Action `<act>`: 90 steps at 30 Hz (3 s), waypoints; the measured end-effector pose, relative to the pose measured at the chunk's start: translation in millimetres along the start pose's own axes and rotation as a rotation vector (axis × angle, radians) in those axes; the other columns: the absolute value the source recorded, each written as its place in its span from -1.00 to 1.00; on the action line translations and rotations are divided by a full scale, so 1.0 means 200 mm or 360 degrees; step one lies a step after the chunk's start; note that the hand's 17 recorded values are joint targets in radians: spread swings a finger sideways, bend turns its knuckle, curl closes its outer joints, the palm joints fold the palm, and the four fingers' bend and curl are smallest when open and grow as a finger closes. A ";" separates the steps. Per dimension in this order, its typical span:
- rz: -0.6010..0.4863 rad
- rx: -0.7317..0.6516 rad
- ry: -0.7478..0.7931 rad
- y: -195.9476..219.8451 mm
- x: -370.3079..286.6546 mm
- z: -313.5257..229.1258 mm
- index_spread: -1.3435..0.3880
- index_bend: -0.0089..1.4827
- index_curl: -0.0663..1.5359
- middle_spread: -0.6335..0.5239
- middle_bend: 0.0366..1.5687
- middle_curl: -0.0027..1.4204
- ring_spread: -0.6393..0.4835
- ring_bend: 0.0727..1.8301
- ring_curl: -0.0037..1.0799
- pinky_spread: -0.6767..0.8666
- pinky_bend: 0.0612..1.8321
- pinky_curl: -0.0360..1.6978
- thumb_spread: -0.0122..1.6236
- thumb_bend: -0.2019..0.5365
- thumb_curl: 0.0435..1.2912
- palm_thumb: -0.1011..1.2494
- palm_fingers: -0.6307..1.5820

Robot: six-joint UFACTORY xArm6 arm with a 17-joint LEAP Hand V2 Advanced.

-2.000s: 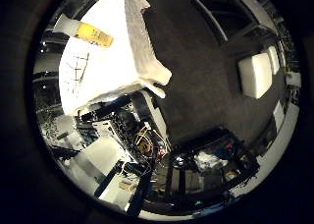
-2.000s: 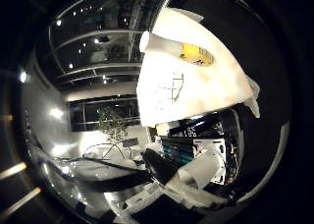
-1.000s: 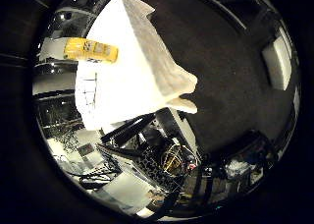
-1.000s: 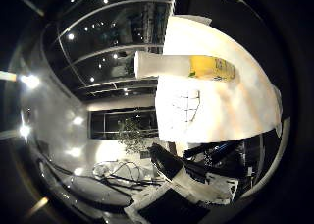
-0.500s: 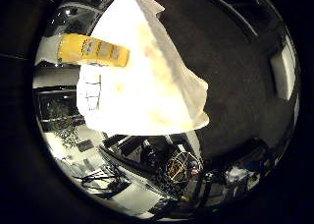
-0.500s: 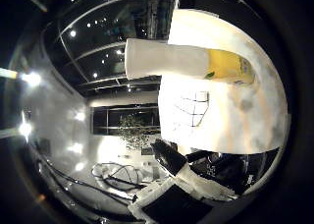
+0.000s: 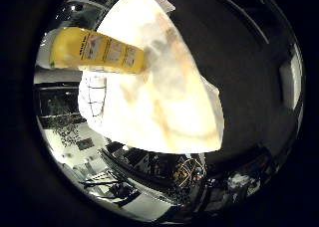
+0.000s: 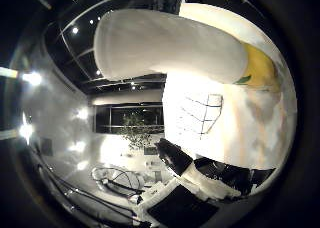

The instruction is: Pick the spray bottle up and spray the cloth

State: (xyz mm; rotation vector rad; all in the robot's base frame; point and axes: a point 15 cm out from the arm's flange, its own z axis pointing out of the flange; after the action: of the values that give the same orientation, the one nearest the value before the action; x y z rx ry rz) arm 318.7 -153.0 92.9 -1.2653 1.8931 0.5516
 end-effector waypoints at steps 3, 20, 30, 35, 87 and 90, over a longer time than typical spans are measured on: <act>-0.0009 0.0015 -0.0031 -0.02 -0.02 0.04 0.38 -0.78 -0.60 0.34 -0.70 -0.52 0.46 -0.67 -0.51 0.28 -0.69 -0.61 0.27 -0.51 -0.59 -0.07 -0.30; -0.0030 0.0153 -0.0291 -0.19 -0.18 0.35 0.20 -0.69 -0.48 -0.12 -0.27 -0.29 -0.12 -0.10 -0.22 -0.44 -0.18 -0.52 0.26 -0.50 -0.51 0.30 0.64; -0.0024 0.0101 -0.0609 -0.20 -0.41 0.55 0.25 0.35 0.00 -0.09 0.54 -0.02 -0.19 0.38 0.11 -0.43 0.33 -0.19 0.22 -0.48 -0.40 0.57 0.70; -0.0084 0.0098 -0.0631 -0.23 -0.53 0.58 0.31 0.50 0.04 -0.05 0.63 -0.03 -0.16 0.51 0.16 -0.37 0.36 -0.05 0.23 -0.47 -0.31 0.71 0.65; -0.1332 -0.0976 0.0717 -0.06 -2.07 0.72 0.35 0.62 -0.05 -0.03 0.74 -0.15 -0.14 0.60 0.10 -0.36 0.04 0.66 0.25 -0.49 -0.01 0.77 0.65; -0.1400 -0.1053 0.0846 0.01 -2.12 0.73 0.35 0.62 -0.06 -0.03 0.74 -0.15 -0.14 0.60 0.10 -0.36 0.04 0.67 0.25 -0.49 0.00 0.77 0.65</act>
State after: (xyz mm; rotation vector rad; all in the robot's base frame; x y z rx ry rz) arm 455.7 193.5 341.0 -2.6812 1.3071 0.3737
